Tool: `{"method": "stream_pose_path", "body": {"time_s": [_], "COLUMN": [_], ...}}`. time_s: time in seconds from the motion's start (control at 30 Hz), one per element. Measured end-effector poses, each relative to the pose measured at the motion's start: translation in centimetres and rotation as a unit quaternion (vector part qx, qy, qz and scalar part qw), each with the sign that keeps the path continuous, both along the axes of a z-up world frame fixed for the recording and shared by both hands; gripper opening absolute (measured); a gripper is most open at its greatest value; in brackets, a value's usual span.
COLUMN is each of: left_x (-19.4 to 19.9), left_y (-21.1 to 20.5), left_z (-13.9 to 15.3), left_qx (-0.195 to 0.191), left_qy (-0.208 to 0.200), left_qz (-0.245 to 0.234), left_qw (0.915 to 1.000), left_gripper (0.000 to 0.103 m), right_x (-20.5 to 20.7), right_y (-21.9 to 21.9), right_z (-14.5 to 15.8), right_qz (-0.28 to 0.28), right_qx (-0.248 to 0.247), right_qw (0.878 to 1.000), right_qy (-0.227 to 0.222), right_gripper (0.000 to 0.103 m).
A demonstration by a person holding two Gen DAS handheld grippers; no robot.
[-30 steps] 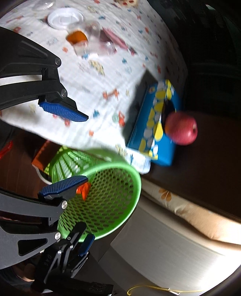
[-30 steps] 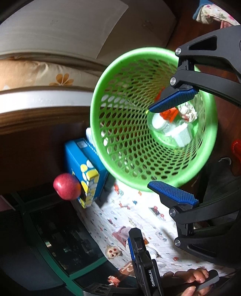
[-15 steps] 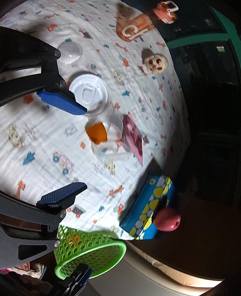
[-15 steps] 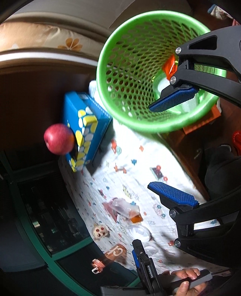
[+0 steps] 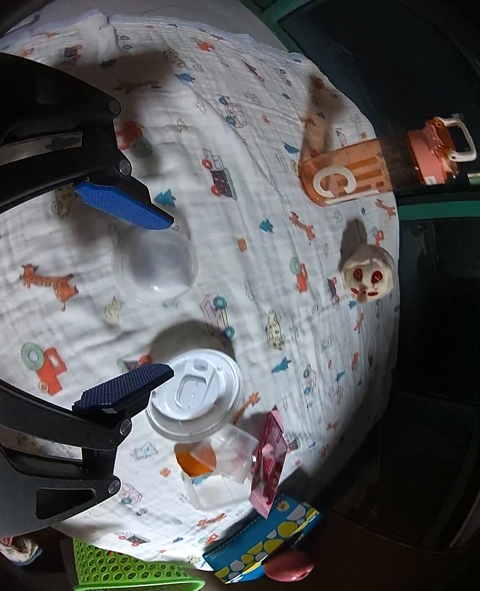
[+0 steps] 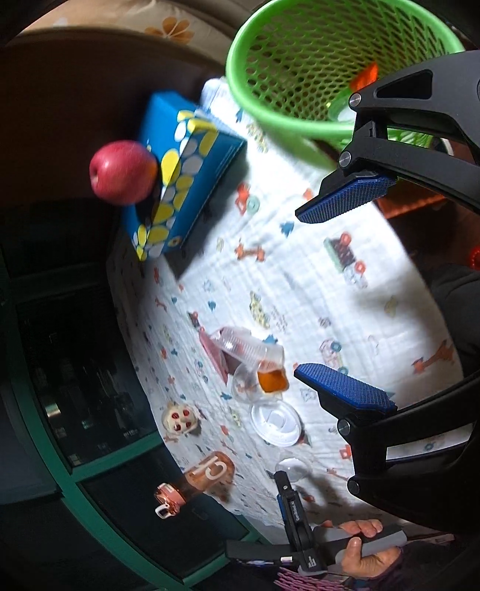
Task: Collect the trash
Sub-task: 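Move both grippers back over the table toward the clear dome lid and ribbed container, then grasp the clear dome lid with the left gripper while the right gripper grasps the clear ribbed container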
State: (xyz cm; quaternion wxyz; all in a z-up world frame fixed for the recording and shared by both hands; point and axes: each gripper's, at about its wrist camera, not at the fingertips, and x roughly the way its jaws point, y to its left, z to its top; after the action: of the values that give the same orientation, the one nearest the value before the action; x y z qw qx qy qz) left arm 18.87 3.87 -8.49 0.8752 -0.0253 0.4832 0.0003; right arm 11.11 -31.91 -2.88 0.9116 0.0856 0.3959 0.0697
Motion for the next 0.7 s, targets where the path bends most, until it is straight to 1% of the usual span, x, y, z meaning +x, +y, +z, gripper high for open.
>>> {"method": "stream_pose_path", "body": {"time_s": [0.1,0.2,0.27,0.37,0.57,0.7], "left_x": [0.4,0.6,0.7,0.9,1.5,1.9], "left_y": [1.3,2.0,2.3,2.7,2.9,2.9], "left_z": [-1.1,-2.0,-2.5,-3.0,-3.9,-4.5], "left_qx": [-0.003,-0.005,-0.009,-0.010,-0.022,-0.025], "left_qy": [0.013,0.021,0.026,0.030,0.036,0.040], "left_qz": [0.007,0.010,0.011,0.011,0.003,-0.003], "left_qw": [0.9999,0.9997,0.9996,0.9994,0.9991,0.9989], "left_gripper": [0.073,0.076,0.076,0.076,0.076,0.076], "right_x": [1.4,2.9,3.9,5.2,7.6,8.8], "right_y": [1.3,2.6,3.4,4.7,6.5,7.5], "right_z": [0.0,0.1,0.1,-0.3,-2.4,-4.2], "right_qz": [0.015,0.035,0.046,0.059,0.076,0.081], "right_qx": [-0.001,-0.005,-0.010,-0.019,-0.017,-0.014], "right_qw": [1.000,0.999,0.999,0.998,0.997,0.995], "right_qy": [0.000,0.001,0.002,0.004,0.026,0.048], "right_gripper": [0.078,0.078,0.082,0.083,0.083,0.082]}}
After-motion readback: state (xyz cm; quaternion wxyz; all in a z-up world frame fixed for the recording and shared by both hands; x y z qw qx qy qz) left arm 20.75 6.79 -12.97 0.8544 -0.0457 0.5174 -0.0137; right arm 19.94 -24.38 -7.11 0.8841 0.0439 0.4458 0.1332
